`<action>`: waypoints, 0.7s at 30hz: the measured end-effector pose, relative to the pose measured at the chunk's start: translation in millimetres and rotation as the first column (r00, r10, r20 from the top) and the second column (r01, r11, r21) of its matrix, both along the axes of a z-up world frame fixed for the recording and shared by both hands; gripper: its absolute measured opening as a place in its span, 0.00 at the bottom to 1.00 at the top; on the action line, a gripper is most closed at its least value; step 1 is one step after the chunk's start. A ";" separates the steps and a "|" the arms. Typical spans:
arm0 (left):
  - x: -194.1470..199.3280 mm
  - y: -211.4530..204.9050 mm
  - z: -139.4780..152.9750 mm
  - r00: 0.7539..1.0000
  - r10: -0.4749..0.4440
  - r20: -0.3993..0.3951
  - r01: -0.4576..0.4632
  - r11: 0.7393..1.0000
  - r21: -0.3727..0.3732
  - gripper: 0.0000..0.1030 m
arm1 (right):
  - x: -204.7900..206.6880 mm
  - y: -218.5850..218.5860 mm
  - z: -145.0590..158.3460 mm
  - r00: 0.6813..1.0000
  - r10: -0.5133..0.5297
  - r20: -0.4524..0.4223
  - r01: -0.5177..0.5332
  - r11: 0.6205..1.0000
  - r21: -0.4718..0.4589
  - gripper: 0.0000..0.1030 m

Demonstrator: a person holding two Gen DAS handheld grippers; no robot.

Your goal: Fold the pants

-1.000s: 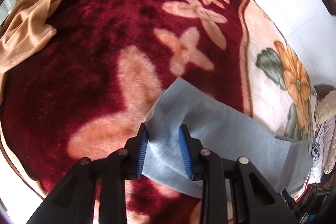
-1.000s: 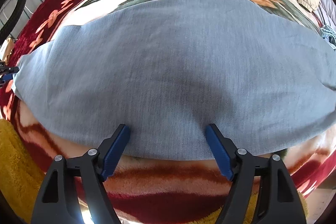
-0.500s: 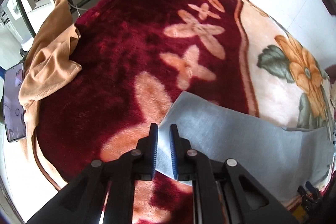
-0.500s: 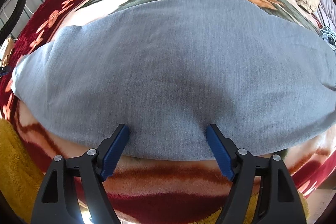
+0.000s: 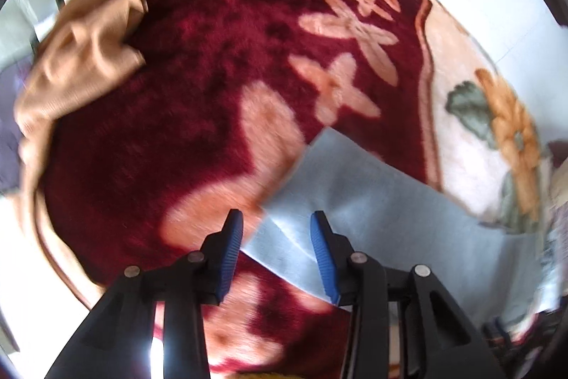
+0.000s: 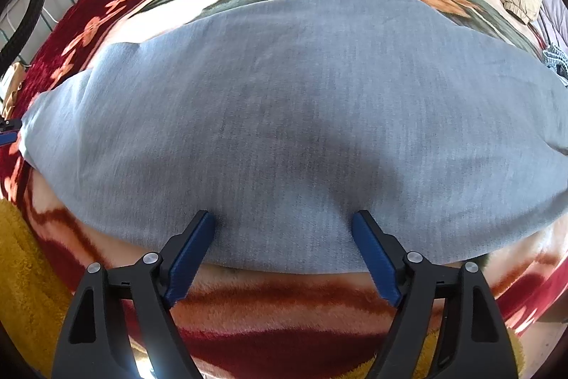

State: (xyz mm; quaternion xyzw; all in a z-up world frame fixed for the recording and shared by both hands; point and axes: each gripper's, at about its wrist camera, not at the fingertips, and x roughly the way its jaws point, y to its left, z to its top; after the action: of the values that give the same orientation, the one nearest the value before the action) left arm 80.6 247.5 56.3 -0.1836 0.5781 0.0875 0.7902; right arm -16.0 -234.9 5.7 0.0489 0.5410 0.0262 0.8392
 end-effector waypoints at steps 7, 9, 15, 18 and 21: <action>1.8 -12.0 -7.9 0.999 0.004 -0.037 -0.007 0.996 -0.084 0.40 | 0.2 0.8 -0.2 1.000 0.001 0.002 -0.001 1.000 -0.003 0.81; 3.3 -13.2 -10.1 0.999 0.007 -0.037 -0.011 0.995 -0.097 0.40 | 0.6 0.7 -0.4 1.000 0.001 0.003 -0.001 1.000 -0.002 0.81; 8.1 -18.7 -6.8 1.000 -0.001 0.015 0.003 0.992 -0.129 0.40 | 0.7 0.8 -0.7 1.000 0.001 0.004 -0.001 1.000 -0.002 0.82; 8.7 -22.5 -4.9 1.000 -0.015 0.019 0.017 0.993 -0.118 0.40 | 2.6 1.3 -1.1 1.000 0.001 0.006 -0.001 1.000 -0.001 0.83; 6.5 -26.3 -0.4 0.999 -0.021 0.030 0.024 0.995 -0.094 0.40 | 3.2 2.8 -1.4 1.000 0.001 0.009 -0.001 1.000 -0.004 0.85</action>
State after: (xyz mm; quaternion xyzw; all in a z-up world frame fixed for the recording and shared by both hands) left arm 87.1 221.2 55.9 -0.2154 0.5720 0.0485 0.7900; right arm -12.7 -232.2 4.3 0.0468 0.5374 0.0258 0.8416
